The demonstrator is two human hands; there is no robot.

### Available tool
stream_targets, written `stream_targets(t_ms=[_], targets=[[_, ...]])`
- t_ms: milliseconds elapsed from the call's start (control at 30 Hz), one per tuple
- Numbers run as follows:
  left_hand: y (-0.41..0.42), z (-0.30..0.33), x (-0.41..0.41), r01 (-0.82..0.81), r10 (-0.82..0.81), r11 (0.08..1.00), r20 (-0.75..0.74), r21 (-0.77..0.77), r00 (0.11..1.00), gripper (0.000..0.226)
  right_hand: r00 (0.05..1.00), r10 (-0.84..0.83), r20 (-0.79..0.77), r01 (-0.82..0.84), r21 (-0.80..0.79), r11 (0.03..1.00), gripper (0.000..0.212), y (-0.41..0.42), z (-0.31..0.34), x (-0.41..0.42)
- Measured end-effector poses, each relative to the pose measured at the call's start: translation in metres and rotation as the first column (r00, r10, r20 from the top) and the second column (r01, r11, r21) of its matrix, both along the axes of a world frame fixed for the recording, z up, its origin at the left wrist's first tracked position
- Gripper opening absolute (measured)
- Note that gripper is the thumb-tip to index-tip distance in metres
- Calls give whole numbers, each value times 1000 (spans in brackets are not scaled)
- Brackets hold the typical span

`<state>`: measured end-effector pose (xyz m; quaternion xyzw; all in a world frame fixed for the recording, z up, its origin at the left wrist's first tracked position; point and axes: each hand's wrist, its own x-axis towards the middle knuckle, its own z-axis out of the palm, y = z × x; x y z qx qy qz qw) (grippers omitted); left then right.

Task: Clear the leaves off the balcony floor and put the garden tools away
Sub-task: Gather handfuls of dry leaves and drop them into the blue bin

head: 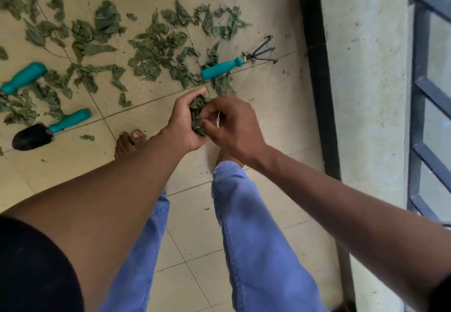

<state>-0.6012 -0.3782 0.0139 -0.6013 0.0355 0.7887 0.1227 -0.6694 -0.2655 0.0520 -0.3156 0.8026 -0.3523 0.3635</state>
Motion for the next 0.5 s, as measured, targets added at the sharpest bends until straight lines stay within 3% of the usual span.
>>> stream_targets(t_ms=[100, 200, 300, 400, 500], targets=[[-10, 1, 4, -4, 4, 1000, -10, -9, 1000, 47, 958, 179, -222, -166, 79, 983, 16, -17, -1, 15], [-22, -2, 11, -21, 22, 999, -46, 33, 999, 31, 918, 212, -336, -206, 55, 977, 24, -25, 4, 21], [-34, -11, 18, -78, 80, 997, -46, 29, 996, 29, 924, 123, -361, -127, 13, 992, 10, -26, 6, 18], [-47, -18, 26, -132, 136, 990, -80, 53, 987, 33, 957, -107, -271, 103, -27, 994, 9, -25, -16, 4], [-60, -26, 39, -127, 130, 991, -75, 45, 989, 32, 956, -92, -277, 163, 246, 956, 16, -22, -61, -16]])
